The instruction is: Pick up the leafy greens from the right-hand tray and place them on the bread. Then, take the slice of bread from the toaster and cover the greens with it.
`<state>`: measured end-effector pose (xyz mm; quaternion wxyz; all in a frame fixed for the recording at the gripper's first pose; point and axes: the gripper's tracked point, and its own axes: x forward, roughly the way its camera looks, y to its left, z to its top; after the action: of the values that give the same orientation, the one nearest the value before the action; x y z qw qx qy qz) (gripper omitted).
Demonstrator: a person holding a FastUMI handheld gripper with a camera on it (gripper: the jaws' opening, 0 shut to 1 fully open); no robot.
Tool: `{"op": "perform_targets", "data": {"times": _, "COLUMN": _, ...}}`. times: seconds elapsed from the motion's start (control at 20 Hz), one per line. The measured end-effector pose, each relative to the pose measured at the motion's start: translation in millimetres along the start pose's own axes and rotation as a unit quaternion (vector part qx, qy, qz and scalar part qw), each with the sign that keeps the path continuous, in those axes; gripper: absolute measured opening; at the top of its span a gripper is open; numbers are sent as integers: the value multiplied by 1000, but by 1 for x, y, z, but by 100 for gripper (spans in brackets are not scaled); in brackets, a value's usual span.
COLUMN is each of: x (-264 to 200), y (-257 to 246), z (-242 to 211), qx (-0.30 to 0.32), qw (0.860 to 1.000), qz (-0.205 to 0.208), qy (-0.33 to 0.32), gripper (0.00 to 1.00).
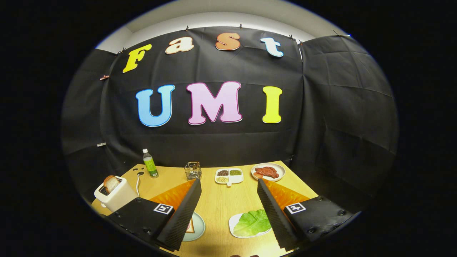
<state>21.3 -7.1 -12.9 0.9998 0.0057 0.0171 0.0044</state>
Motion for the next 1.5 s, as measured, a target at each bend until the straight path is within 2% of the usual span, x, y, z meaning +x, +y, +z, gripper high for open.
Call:
{"op": "perform_targets", "data": {"times": 0.6, "x": 32, "y": -33, "z": -38, "qx": 1, "qw": 998, "qz": -15, "qy": 54, "gripper": 98}}
{"op": "perform_targets", "data": {"times": 0.95, "x": 59, "y": -56, "z": -119, "qx": 10, "qw": 987, "qz": -8, "qy": 158, "gripper": 98}}
{"op": "perform_targets", "data": {"times": 1.5, "x": 91, "y": -90, "z": -260, "qx": 4, "qw": 955, "qz": -19, "qy": 296, "gripper": 100}}
